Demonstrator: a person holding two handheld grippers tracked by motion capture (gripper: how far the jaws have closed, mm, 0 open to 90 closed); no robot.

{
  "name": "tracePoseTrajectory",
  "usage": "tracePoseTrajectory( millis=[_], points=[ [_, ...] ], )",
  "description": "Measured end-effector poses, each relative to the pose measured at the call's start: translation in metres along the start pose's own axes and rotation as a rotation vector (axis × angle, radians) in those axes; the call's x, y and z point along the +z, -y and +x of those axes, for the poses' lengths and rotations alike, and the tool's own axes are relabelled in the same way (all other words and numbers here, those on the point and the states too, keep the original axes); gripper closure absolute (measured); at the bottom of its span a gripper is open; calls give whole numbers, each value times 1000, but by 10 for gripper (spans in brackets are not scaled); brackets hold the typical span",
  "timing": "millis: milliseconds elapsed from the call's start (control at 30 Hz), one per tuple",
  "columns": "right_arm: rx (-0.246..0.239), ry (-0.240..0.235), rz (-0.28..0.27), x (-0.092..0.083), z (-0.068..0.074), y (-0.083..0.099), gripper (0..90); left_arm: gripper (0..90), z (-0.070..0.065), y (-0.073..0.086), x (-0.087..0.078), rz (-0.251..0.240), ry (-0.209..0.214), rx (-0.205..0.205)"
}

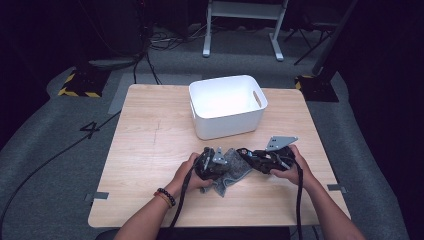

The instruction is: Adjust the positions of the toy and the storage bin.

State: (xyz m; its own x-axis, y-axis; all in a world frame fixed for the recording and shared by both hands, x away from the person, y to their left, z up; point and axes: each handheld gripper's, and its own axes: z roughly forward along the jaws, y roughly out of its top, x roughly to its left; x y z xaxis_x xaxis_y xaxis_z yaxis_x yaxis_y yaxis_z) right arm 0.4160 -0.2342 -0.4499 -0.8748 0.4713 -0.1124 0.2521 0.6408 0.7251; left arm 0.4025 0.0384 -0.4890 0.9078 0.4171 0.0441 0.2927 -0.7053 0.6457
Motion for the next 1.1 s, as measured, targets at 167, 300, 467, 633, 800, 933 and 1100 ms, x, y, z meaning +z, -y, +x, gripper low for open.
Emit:
tracePoseTrajectory(
  millis=[167, 300, 467, 633, 800, 933, 1100],
  points=[
    [-22, -30, -15, 1, 1, 0, 693, 748, 22, 7, -5, -56, -63, -106],
    [-28, -61, -30, 3, 3, -1, 692, 748, 35, 4, -13, -156, -87, -193],
    [-53, -99, -49, 4, 8, -3, 691, 748, 28, -7, -18, -252, -23, -163],
    [-82, -155, -69, 4, 13, -4, 687, 747, 17, -21, -24, -318, -3, -119],
    [-115, -229, -83, 4, 19, -6, 684, 745, 20, -27, -20, -305, 2, -113],
    [-173, -310, -67, 10, 32, -9, 894, 743, 22, -25, -4, -245, 32, -118],
    [-257, -259, 33, 26, 51, -13, 737, 741, 17, -24, 6, -191, 52, -78]
  ],
)
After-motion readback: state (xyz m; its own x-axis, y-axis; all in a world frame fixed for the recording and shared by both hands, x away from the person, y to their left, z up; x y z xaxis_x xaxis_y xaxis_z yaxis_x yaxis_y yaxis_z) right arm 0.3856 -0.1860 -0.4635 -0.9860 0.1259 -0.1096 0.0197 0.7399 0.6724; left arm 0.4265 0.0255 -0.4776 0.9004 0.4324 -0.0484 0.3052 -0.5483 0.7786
